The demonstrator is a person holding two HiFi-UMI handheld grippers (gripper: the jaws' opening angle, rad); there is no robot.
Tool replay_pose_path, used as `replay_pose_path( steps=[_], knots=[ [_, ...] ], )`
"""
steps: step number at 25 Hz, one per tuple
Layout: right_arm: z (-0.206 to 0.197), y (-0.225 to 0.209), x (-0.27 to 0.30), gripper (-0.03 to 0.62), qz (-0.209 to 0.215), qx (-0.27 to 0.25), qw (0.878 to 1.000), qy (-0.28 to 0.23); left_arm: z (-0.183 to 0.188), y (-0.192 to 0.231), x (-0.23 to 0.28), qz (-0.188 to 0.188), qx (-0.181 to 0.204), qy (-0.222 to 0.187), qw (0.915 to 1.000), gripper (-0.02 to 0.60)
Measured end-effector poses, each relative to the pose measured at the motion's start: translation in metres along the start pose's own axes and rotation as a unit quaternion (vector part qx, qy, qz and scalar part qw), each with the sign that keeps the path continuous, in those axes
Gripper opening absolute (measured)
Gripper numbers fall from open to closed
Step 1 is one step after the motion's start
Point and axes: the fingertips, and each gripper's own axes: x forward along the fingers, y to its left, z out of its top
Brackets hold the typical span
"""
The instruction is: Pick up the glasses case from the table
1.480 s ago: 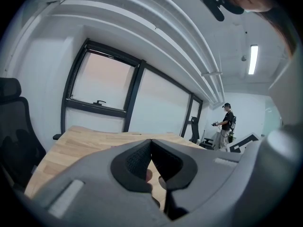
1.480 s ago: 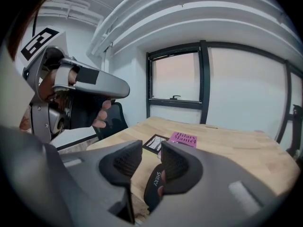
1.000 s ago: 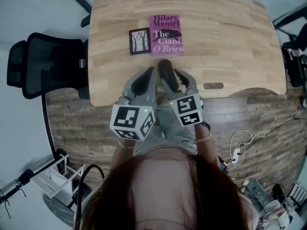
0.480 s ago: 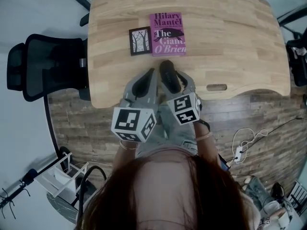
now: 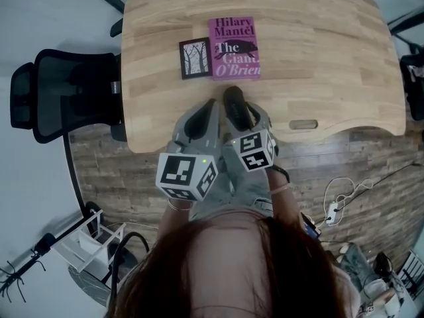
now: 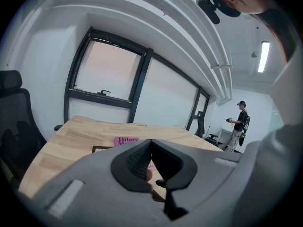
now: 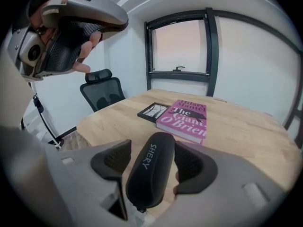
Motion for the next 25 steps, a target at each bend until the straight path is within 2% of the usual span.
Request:
replay_pose_path(
  steps=[17, 25],
  knots=[
    [-0.036, -0.002, 0.040, 0.356, 0.002, 0.034, 0.998, 0.059, -0.018, 0.016, 0.011, 0.011, -0.010, 0.027, 0.9995, 0.002],
    [-0.048, 0.001, 0.053, 0.367, 0.008, 0.045, 0.995, 0.089, -0.021, 0.022, 0.015, 0.010, -0.017, 0.030, 0.9993, 0.002]
  ],
)
